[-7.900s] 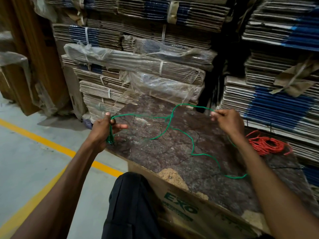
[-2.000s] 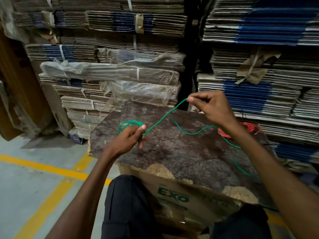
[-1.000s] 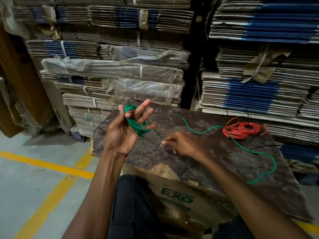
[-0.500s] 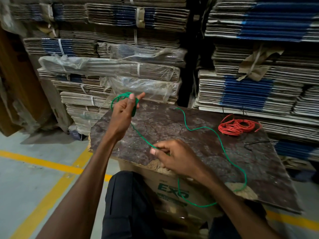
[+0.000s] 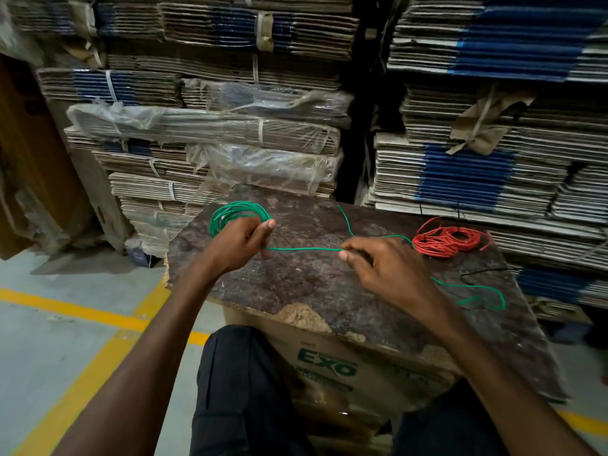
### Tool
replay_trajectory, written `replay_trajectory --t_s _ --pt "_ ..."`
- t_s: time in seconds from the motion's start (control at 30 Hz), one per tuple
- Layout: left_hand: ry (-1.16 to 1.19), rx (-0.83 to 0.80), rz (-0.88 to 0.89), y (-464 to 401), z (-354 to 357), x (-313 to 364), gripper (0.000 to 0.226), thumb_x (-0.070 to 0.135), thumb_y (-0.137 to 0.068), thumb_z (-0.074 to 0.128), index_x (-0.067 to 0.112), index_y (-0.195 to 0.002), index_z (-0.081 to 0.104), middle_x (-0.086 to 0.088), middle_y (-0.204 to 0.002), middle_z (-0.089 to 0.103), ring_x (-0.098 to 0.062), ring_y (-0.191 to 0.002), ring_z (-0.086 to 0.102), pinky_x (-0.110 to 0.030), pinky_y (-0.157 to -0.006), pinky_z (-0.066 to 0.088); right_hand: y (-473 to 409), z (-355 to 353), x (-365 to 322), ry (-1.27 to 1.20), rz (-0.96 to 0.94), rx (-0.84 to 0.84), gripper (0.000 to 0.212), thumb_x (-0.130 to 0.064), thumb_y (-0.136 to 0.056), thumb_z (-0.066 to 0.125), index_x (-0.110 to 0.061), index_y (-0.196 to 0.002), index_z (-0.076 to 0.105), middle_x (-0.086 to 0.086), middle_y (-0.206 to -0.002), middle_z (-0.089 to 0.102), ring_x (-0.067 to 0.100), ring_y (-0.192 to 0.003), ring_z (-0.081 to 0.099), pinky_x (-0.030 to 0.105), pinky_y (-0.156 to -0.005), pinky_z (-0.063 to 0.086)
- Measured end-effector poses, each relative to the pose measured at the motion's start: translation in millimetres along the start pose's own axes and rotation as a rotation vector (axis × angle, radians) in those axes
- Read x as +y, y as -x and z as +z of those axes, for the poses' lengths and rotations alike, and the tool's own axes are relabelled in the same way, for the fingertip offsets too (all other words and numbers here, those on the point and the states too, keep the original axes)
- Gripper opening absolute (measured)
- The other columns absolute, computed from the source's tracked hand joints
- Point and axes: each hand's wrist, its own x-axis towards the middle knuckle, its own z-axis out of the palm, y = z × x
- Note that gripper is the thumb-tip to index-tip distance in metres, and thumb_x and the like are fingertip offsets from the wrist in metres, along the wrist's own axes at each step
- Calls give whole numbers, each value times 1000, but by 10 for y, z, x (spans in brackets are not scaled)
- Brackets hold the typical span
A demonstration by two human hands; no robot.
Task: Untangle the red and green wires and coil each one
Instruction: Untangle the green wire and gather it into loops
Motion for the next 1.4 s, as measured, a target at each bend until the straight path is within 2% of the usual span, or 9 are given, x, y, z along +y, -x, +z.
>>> replay_trajectory --t_s 0.1,0.33,0.43,0.67,0.8,0.93,1.07,1.27,1.4 --pt "7 -69 -22 44 79 45 47 37 -102 44 16 -61 54 5 -52 60 2 -48 53 -24 -57 37 -166 -66 59 174 -33 88 25 -50 -94 50 -36 -108 65 -10 -97 68 21 -94 66 33 -65 47" --pt "368 -175 -61 226 55 108 52 27 -103 42 -7 -70 62 -2 -53 63 -13 -50 54 -19 -58 43 -696 -166 236 477 -130 215 29 -45 -94 48 -29 -101 72 3 -84 71 30 -76 69 31 -57 40" --pt "595 -158 -122 364 15 170 49 28 -102 40 -3 -73 62 -9 -51 54 -22 -62 62 -19 -60 42 -885 -66 324 512 -186 213 48 -42 -90 28 -24 -96 72 6 -80 67 30 -73 68 36 -62 42" --pt "1251 -25 -311 511 7 470 47 35 -92 42 14 -53 57 -5 -44 39 -31 -79 72 -40 -80 59 -1090 251 459 312 -158 254 45 -57 -89 35 -31 -91 72 -2 -74 69 26 -71 68 35 -66 45" --pt "1556 11 -293 517 14 509 50 44 -92 36 19 -53 57 -14 -79 72 -34 -109 66 -59 -94 43 -1076 456 468 174 -74 213 42 -60 -91 40 -32 -95 72 -5 -86 74 23 -85 68 34 -68 46" --pt "1692 90 -157 483 -50 494 51 45 -96 32 23 -57 57 -16 -128 63 -33 -119 60 -67 -92 41 -979 645 431 22 72 71 34 -64 -90 47 -40 -101 69 -4 -93 74 26 -94 67 34 -69 48" --pt "1817 82 5 393 -106 313 45 43 -98 37 19 -68 60 -15 -142 51 -41 -131 46 -73 -93 37 -708 850 225 -121 127 -100 35 -61 -92 47 -34 -95 70 -3 -84 72 20 -84 67 29 -64 42" --pt "1674 231 -80 257 -156 209 45 48 -95 36 26 -65 61 -5 -145 51 -35 -135 44 -68 -95 38 -165 1072 -118 -384 94 -217 39 -46 -97 51 -21 -70 61 -6 -48 41 0 -47 39 31 -52 28" --pt "1683 433 -115 108 -179 40 45 46 -93 40 24 -61 62 -8 -145 50 -28 -116 55 -56 -94 48 87 1010 -240 -352 1 -300 41 -42 -98 50 -24 -62 43 -5 -50 39 -1 -48 39 22 -51 27"
